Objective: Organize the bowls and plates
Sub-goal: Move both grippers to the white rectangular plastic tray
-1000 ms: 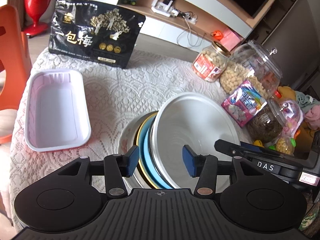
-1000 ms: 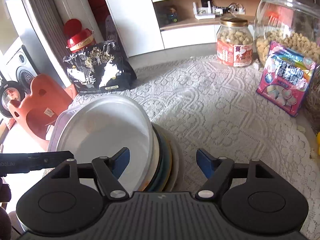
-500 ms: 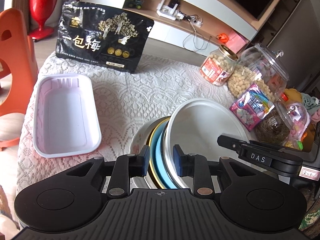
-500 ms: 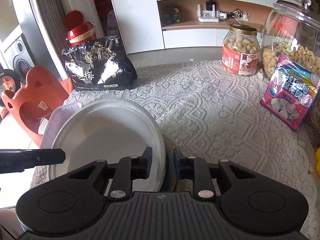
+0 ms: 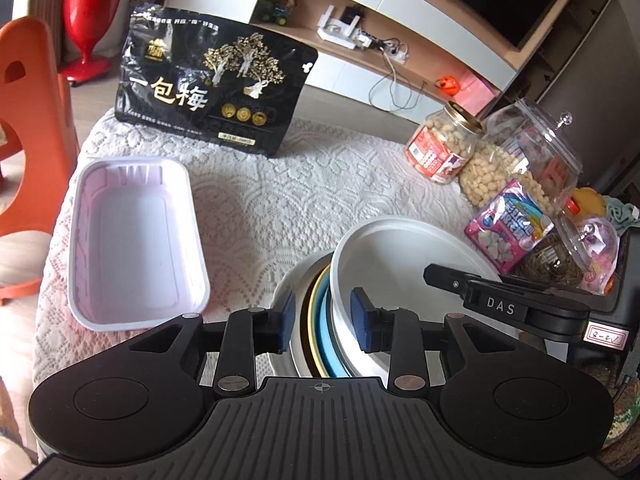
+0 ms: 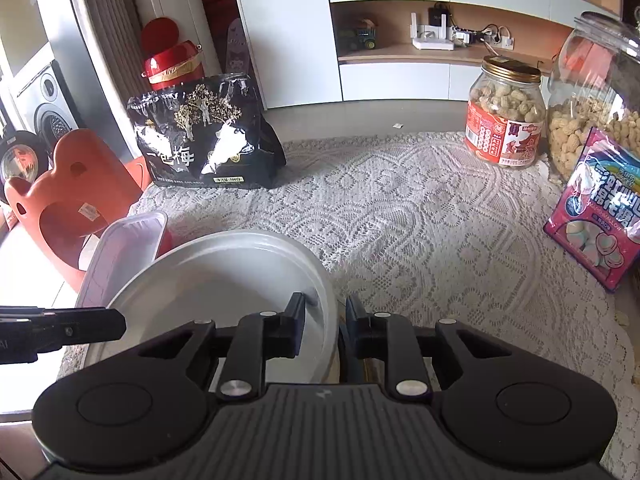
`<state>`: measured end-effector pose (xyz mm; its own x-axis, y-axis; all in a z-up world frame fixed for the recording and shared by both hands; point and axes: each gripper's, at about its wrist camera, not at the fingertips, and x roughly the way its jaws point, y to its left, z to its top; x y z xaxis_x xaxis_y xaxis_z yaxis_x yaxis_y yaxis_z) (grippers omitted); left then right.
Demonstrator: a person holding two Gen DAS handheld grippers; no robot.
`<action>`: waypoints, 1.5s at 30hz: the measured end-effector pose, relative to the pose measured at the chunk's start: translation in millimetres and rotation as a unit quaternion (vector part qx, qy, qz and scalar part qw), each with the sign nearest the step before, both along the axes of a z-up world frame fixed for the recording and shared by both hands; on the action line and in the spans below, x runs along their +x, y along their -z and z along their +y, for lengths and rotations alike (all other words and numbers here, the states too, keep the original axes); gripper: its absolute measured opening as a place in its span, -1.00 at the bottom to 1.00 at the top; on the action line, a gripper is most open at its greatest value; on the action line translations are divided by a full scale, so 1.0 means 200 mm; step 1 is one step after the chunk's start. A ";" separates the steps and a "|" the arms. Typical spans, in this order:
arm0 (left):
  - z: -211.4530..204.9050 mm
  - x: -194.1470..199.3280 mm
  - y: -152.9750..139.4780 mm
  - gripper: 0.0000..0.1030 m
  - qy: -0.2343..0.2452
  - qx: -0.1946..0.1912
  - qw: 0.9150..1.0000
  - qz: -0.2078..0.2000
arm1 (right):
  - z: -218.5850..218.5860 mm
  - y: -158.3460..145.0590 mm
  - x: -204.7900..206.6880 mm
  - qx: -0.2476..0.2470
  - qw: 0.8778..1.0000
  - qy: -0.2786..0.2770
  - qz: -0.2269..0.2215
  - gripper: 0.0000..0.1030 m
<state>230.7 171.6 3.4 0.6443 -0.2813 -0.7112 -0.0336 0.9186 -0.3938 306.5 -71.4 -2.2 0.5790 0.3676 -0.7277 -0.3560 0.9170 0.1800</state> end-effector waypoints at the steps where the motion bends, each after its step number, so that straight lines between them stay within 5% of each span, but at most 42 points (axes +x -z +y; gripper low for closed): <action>1: 0.00 0.00 0.00 -0.31 0.000 0.001 1.000 0.000 | 0.00 0.01 0.00 -0.001 1.000 0.000 0.001 -0.58; 10: 0.03 0.01 0.00 -0.43 0.012 -0.018 1.000 0.004 | -0.02 0.01 -0.10 -0.023 0.999 -0.011 -0.021 -0.58; 15: 0.19 -0.01 -0.16 -0.42 0.016 -0.036 0.999 -0.027 | -0.05 -0.12 -0.18 -0.003 0.999 -0.029 -0.045 -0.50; 22: 0.57 0.04 -0.17 -0.42 -0.099 0.022 0.995 -0.011 | 0.17 -0.42 -0.15 -0.008 0.997 -0.042 -0.067 0.05; 26: 0.75 0.09 0.02 -0.42 -0.146 -0.016 0.989 0.029 | 0.40 -0.49 -0.03 -0.035 0.998 -0.047 -0.037 0.02; 28: 0.78 0.10 0.08 -0.42 -0.147 -0.046 0.987 0.042 | 0.47 -0.49 0.00 -0.062 0.996 -0.053 -0.035 0.02; 33: 0.72 0.10 0.07 -0.42 -0.144 -0.009 0.990 0.013 | 0.37 -0.49 -0.01 -0.069 0.996 -0.039 -0.037 0.02; 36: 0.73 0.09 0.09 -0.42 -0.148 -0.024 0.989 0.016 | 0.25 -0.47 -0.02 -0.057 0.998 -0.026 -0.030 0.02; 45: 0.70 0.09 0.11 -0.42 -0.143 -0.017 0.989 0.016 | -0.02 -0.18 -0.05 -0.078 0.996 0.015 0.044 0.01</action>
<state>247.9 311.4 -18.0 0.6780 -0.1147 -0.7260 -0.3038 0.8557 -0.4190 296.5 -75.7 33.5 0.5199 0.2291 -0.8229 -0.3165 0.9465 0.0635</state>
